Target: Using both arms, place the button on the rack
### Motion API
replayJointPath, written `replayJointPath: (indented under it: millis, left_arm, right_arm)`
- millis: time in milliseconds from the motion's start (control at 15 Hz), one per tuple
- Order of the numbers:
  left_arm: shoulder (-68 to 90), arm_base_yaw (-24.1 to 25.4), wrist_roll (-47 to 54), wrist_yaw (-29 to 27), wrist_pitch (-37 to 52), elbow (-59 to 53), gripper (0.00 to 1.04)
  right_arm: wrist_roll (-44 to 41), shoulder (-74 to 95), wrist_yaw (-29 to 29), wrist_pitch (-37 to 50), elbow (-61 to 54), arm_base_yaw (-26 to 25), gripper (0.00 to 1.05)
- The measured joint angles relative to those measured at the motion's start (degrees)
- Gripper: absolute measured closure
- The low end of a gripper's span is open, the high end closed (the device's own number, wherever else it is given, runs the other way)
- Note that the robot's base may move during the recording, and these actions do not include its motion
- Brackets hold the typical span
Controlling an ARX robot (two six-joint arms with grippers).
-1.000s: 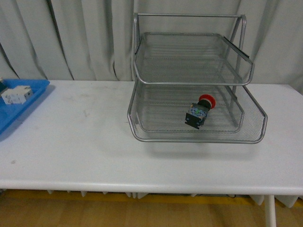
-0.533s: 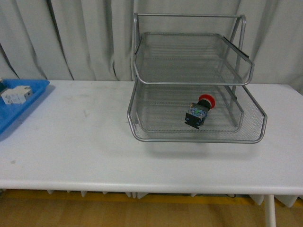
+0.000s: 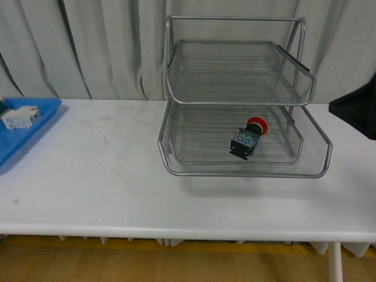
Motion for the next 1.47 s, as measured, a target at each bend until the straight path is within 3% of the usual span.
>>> replayJointPath:
  millis: [133,667,867,1467]
  left_arm:
    - [0.0,0.0,0.0,0.0,0.02,0.0,0.07]
    - [0.0,0.0,0.0,0.0,0.0,0.0,0.07]
    - [0.0,0.0,0.0,0.0,0.02,0.0,0.07]
    - [0.0,0.0,0.0,0.0,0.02,0.0,0.07]
  right_arm:
    - [0.11,4.04,-1.53,-5.46,3.87,2.91,0.09]
    - [1.55,17.64,0.55,-9.97,10.32,13.05,1.02]
    - [1.27,22.1,1.81,-10.05,12.55,14.82,1.03]
    - [-3.56,32.96,4.26,-14.97,23.23,13.11,1.03]
